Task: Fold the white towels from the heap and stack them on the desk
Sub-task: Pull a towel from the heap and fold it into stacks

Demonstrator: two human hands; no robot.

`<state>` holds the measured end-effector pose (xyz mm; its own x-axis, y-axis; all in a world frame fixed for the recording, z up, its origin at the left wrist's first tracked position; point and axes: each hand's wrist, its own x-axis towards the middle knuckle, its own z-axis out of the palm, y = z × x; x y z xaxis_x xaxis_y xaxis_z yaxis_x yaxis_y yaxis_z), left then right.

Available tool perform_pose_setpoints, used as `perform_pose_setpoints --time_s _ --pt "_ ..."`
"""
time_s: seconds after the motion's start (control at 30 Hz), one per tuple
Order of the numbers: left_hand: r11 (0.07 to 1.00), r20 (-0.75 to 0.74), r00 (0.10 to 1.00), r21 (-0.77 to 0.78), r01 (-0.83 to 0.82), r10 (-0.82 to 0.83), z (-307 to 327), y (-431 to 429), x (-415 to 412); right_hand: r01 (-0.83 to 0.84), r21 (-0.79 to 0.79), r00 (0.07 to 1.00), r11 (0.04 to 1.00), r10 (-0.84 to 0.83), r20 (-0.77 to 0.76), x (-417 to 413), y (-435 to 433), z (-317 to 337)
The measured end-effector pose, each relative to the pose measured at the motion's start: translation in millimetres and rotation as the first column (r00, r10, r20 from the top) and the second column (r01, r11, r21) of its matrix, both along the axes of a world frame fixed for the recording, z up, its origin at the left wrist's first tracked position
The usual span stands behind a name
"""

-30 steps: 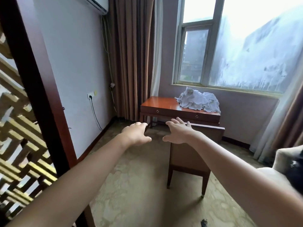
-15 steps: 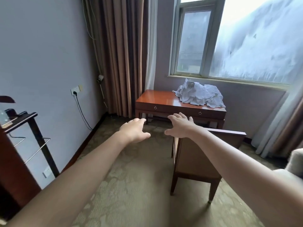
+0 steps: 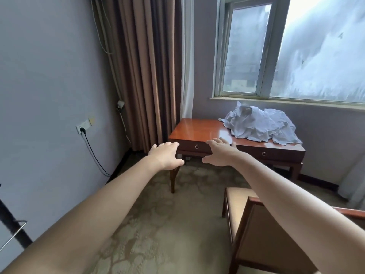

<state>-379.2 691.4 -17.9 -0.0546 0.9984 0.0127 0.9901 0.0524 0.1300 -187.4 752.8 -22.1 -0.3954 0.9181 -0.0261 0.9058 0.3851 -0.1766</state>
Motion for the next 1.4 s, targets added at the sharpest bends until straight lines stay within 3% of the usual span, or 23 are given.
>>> perform_pose_setpoints --time_s 0.37,0.73,1.0,1.4 --pt "0.992 0.020 0.993 -0.044 0.116 -0.116 -34 217 -65 0.085 -0.019 0.996 0.996 -0.085 -0.011 -62 197 -31" --pt "0.929 -0.028 0.932 -0.087 0.359 -0.363 -39 448 -97 0.337 -0.047 0.937 0.940 -0.340 -0.082 -91 368 -54" --pt "0.857 0.033 0.862 -0.094 0.506 -0.506 -62 576 -53 0.447 -0.028 0.894 0.894 -0.447 0.028 -47 476 -61" --pt "0.870 0.018 0.871 -0.016 0.492 -0.492 -52 789 39 0.511 -0.001 0.859 0.859 -0.511 -0.002 70 676 -52"
